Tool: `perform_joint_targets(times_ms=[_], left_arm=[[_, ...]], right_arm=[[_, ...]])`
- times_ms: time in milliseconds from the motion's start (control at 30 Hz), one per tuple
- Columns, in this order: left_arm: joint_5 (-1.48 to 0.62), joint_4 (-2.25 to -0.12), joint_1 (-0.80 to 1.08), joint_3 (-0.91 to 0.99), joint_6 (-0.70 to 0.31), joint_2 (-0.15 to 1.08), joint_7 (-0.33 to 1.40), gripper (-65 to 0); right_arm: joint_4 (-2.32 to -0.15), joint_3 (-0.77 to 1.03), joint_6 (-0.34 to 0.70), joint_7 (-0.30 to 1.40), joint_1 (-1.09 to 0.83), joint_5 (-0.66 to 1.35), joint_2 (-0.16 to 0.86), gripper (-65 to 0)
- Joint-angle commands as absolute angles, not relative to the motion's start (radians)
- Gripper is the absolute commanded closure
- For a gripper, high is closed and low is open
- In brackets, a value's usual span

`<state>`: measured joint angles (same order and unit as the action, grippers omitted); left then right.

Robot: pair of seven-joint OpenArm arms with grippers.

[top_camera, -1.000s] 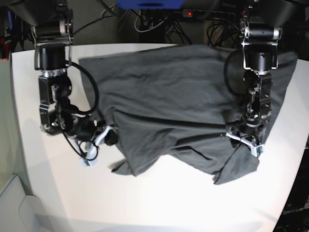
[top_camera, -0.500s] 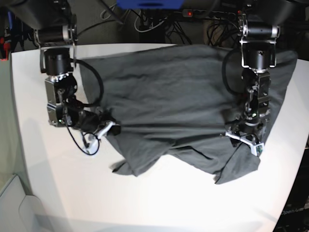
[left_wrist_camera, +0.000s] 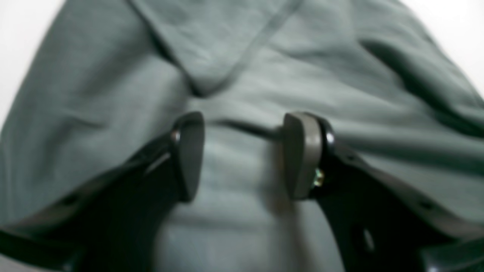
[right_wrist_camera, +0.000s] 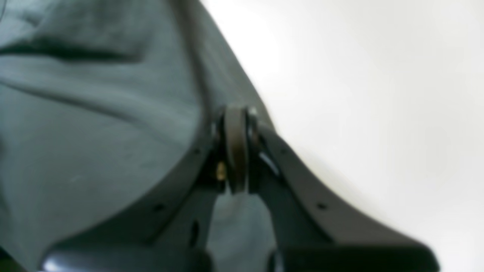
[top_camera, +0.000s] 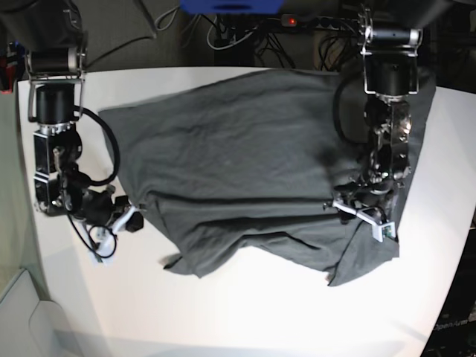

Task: Layout the t-shirt on the table in an organized manner, then fold the t-shirt properly
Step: 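Lower both grippers and lay the held t-shirt edge onto the table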

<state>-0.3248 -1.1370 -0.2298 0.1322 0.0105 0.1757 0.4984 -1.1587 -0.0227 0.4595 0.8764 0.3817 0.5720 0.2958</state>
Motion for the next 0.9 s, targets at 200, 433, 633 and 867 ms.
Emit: perform_joint_targets(times_ms=[200,433,633,867], left_arm=[[-0.320,-1.320,-0.266,0.134,0.005,0.159,0.575,-32.9],[-0.326,-1.328,-0.239,0.136,0.005,0.205,0.639,-32.9],[-0.326,-1.412,-0.176,0.159,0.005,0.232,0.641,-32.9],[-0.323,-1.501,-0.124,0.191,0.005,0.232,0.641,-32.9]], right_arm=[[-1.557,-0.021,0.475,1.035,0.225,0.601,0.209,0.0],[-1.616,-0.027,0.478,1.119,0.058,0.599,0.113,0.0],[-1.409,-0.028,0.478,1.046,0.079,0.596,0.168,0.0],[-1.000,-0.028,0.475,0.881,0.268,0.595,0.265,0.0]])
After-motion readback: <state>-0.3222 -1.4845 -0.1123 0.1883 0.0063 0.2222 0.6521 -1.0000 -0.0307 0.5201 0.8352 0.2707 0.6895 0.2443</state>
